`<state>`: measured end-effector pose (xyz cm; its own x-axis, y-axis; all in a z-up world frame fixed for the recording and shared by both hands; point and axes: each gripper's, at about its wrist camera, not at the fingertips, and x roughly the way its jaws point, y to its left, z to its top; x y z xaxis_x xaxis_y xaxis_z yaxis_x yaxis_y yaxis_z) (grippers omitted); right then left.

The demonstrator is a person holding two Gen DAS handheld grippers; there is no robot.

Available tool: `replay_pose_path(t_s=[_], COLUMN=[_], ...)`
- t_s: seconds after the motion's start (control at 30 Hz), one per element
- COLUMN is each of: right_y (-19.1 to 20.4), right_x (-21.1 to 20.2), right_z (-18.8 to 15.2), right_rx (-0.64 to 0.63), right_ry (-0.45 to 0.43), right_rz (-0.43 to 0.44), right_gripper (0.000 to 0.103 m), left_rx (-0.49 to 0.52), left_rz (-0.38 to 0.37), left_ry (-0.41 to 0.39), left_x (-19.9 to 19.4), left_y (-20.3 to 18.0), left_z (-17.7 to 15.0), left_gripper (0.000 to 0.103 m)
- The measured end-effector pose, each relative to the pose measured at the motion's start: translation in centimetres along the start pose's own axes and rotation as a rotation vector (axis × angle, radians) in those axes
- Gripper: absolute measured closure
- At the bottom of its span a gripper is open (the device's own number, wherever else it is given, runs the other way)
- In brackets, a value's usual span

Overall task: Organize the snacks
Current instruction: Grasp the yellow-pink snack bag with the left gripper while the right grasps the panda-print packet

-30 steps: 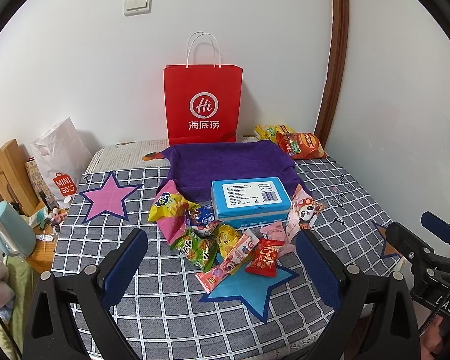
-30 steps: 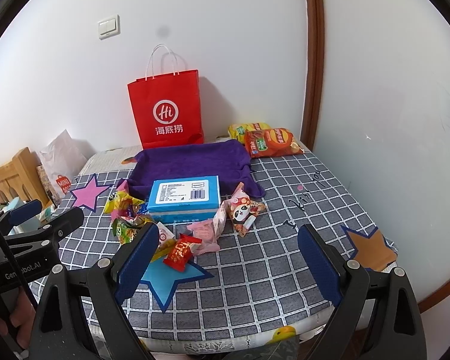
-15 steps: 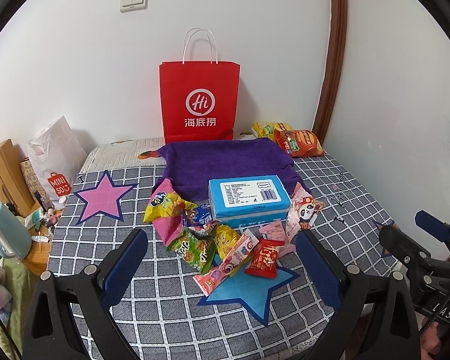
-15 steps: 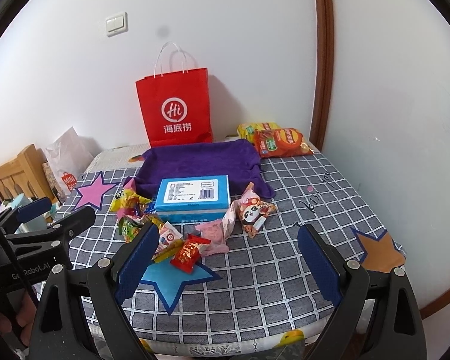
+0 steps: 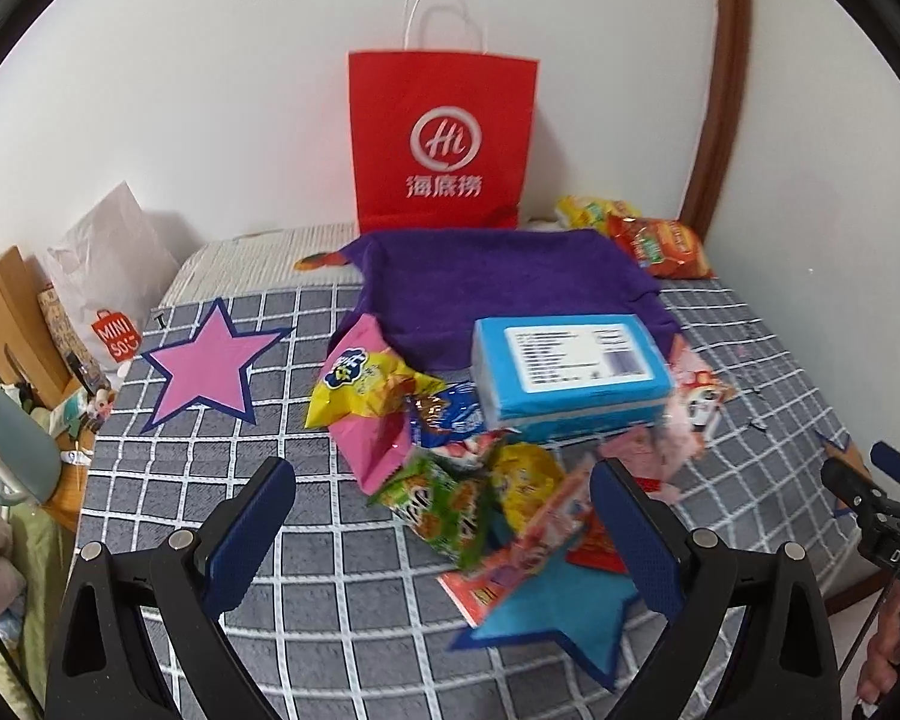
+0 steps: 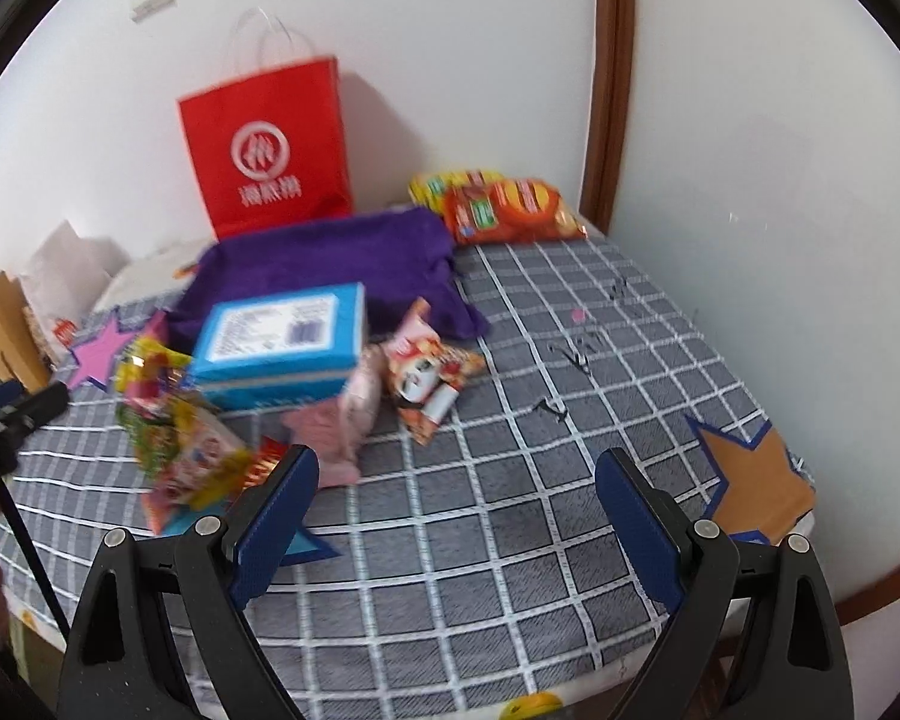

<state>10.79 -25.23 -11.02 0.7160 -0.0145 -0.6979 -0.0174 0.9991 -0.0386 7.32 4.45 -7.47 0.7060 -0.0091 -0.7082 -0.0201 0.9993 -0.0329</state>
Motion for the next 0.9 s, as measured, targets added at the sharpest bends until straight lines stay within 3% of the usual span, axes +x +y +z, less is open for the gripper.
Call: replay_pose_path(t_s=[0.37, 0.57, 0.9], right_y=[-1.4, -1.3, -0.6], right_x=[8.3, 12.9, 17.1], right_z=[1.5, 2.7, 3.6], right_rx=[0.065, 0.09, 0.137], right_ry=[0.021, 0.078, 0.09], right_rz=[0.063, 0.064, 0.111], right_gripper=[0.01, 0.01, 0.011], left_rx=[-0.044, -0.087, -0.127], left_rz=[-0.005, 0.001, 0.023], left_ry=[0.067, 0.064, 0.088], left_x=[6.0, 7.3, 10.7], left_y=[2.5, 4.2, 6.3], left_z=[0.0, 0.4, 1.9], left_gripper=[0.004, 0.004, 0.004])
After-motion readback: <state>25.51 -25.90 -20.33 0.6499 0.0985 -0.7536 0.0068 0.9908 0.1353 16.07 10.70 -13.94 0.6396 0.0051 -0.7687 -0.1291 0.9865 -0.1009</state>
